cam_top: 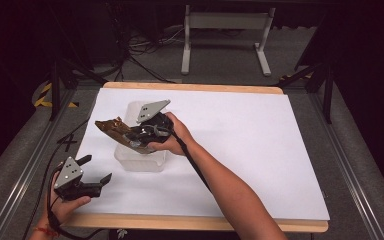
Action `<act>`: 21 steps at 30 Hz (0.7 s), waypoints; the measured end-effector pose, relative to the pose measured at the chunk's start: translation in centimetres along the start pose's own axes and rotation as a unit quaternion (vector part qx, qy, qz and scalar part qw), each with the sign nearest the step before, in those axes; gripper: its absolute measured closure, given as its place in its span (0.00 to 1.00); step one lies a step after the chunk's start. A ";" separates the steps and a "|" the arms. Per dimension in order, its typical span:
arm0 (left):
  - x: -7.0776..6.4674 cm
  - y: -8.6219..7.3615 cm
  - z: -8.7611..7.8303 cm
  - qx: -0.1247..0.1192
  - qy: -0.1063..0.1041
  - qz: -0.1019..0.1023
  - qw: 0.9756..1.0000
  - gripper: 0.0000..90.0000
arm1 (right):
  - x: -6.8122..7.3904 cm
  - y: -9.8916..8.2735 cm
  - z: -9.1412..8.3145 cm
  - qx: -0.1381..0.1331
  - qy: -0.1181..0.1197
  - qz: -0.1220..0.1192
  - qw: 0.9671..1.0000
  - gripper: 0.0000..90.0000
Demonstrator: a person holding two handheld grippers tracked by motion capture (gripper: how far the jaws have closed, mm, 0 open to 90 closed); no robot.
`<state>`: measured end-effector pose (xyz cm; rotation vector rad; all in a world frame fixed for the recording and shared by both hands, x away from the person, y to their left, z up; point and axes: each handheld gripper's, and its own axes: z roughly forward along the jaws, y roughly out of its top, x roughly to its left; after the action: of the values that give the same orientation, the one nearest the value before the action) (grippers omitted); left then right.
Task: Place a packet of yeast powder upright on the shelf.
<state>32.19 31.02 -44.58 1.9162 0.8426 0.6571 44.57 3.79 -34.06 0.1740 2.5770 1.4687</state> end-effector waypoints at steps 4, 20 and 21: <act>0.0 0.0 -0.1 -0.003 -0.002 -0.001 1.000 0.09 | 0.1 -1.3 0.8 -0.025 0.004 0.006 1.000 0.85; -0.1 0.0 -0.1 0.000 -0.001 -0.002 1.000 0.09 | -0.3 -5.7 -0.5 -0.052 0.004 0.039 0.998 0.84; -0.1 0.0 -0.1 0.000 -0.001 -0.002 1.000 0.09 | -0.3 -5.7 -0.5 -0.052 0.004 0.039 0.998 0.84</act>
<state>32.07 31.02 -44.56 1.9153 0.8452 0.6520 44.65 0.38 -38.72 0.2569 2.5187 1.6296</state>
